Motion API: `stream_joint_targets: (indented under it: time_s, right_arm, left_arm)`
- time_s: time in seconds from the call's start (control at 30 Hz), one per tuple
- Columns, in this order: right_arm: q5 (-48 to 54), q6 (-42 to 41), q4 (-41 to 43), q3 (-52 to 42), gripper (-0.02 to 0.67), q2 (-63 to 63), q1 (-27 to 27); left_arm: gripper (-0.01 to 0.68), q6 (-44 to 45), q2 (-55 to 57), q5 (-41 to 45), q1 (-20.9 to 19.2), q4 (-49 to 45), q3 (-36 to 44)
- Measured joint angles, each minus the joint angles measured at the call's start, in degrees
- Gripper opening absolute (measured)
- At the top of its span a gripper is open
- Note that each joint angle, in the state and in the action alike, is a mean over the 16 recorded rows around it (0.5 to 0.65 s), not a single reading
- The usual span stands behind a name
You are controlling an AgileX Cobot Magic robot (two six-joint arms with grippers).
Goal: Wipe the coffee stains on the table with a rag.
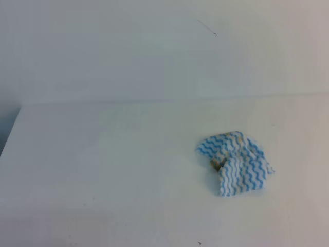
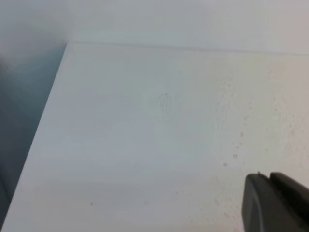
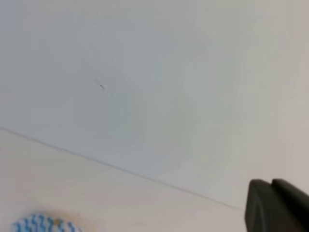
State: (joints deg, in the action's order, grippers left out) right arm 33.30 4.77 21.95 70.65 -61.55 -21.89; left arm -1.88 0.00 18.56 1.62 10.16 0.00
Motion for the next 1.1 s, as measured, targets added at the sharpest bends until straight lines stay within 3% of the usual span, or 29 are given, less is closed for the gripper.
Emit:
stream_joint_targets:
  time_s: [0.37,0.73,1.1]
  right_arm:
    - [1.07,13.46,10.22,-21.96,0.004,23.77,0.00]
    - [1.47,17.09,7.01,-40.32,0.002,47.82,0.00]
    - [2.98,17.17,4.07,-48.04,0.000,58.49,0.00]
  left_arm:
    - [-0.004,0.09,0.00,0.11,0.00,0.00,0.00]
    - [-0.004,0.11,0.00,0.11,0.00,0.00,0.00]
    - [-0.004,0.11,0.00,0.11,0.00,0.00,0.00]
